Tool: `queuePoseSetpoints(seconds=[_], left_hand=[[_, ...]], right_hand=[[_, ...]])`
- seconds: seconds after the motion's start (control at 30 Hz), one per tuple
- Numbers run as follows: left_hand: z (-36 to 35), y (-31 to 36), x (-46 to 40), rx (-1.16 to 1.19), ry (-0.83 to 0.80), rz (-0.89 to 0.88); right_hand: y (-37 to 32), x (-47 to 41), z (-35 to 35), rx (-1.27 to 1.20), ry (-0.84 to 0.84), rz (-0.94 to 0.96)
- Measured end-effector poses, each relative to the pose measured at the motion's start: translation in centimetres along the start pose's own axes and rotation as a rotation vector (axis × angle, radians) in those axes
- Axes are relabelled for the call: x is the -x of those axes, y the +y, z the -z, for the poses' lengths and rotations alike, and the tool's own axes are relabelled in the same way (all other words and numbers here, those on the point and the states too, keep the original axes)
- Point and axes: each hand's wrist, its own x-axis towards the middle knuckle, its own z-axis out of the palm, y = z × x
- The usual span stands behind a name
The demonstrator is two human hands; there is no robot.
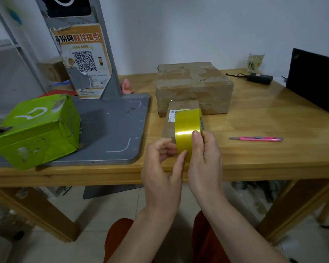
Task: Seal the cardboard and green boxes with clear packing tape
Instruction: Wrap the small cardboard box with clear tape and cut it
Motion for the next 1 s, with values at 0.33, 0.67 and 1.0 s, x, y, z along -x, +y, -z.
queuePoseSetpoints(seconds=[0.33, 0.67, 1.0], left_hand=[[0.6, 0.1, -0.7, -0.106, 0.088, -0.181], [-0.3, -0.1, -2.7, -0.188, 0.069, -0.127], [0.3, -0.5, -3.5, -0.341, 0.075, -0.361]], right_hand=[[-0.2, 0.5, -0.2, 0.015, 0.078, 0.153], [0.2, 0.4, 0.5, 0.049, -0.158, 0.291], [0.6, -0.3, 2.1, 0.301, -0.334, 0.394]])
